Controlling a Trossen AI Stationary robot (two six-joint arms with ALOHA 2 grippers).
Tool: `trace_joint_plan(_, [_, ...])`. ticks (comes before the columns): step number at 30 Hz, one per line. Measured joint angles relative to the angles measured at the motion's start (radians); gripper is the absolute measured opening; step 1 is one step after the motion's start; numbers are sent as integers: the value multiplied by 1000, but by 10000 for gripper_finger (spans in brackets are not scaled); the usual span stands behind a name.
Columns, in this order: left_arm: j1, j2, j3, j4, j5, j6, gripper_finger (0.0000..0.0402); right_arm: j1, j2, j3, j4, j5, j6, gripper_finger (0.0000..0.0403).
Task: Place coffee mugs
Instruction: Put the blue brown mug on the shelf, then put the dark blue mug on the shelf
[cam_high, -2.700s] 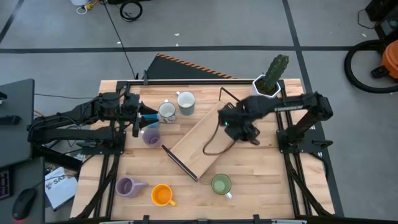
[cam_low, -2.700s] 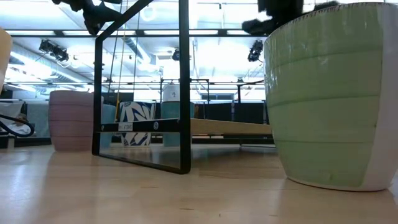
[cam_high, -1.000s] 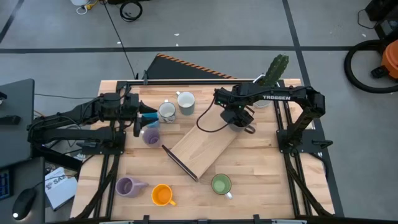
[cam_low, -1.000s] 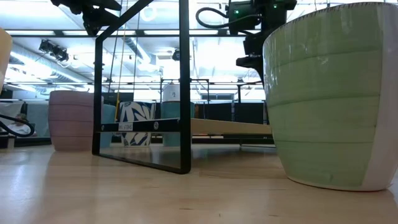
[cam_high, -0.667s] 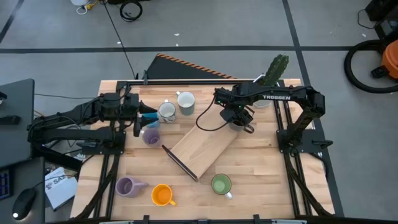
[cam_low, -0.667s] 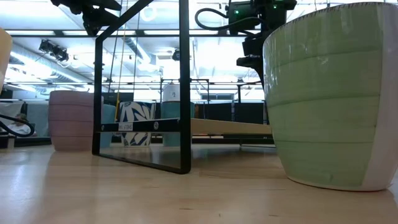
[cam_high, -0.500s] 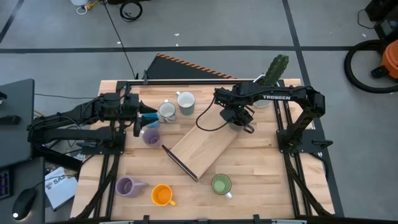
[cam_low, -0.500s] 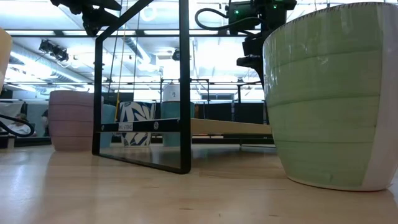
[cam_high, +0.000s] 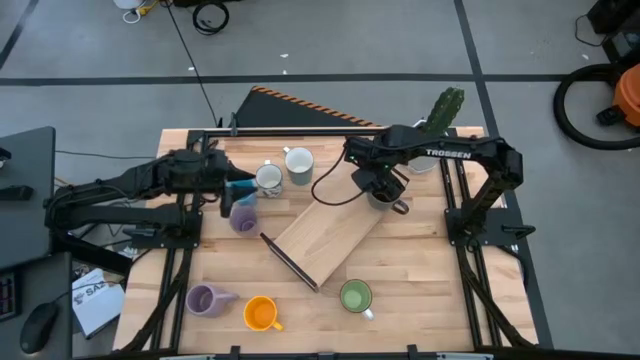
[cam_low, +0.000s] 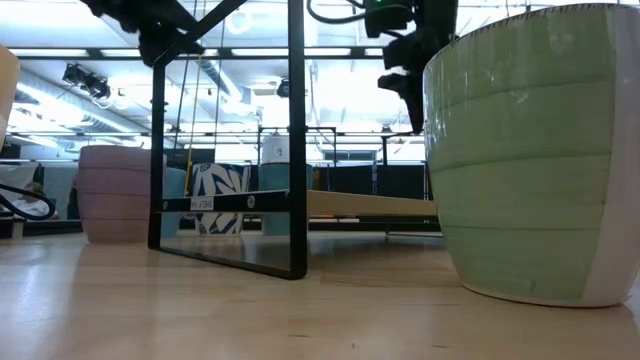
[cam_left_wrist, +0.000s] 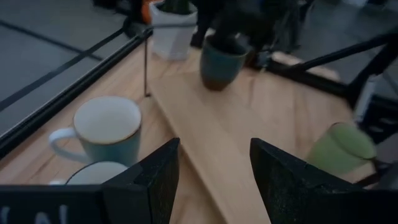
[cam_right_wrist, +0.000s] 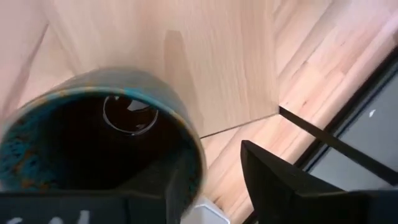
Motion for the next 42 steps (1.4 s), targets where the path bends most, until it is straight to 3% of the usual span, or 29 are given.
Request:
trace_joint_plan(8, [1,142,-1,27,-4,14,201,0,0,117,-114,4,81,159])
trace_joint_plan(14, [1,159,-1,45,-14,34,201,13,-1,159,98,22,181,143])
trace_joint_plan(26, [-15,75,-11,116,-52,116,201,76,114,161,263,29,201,136])
trace_joint_plan(31, [-56,11,-109,289,-93,158,201,77,207,264,206,22,200,136])
trace_joint_plan(36, [-59,-60,-190,321,-117,151,201,70,289,404,161,8,180,136])
trace_joint_plan(42, [-81,-158,-333,462,-116,134,201,39,315,451,165,-57,175,136])
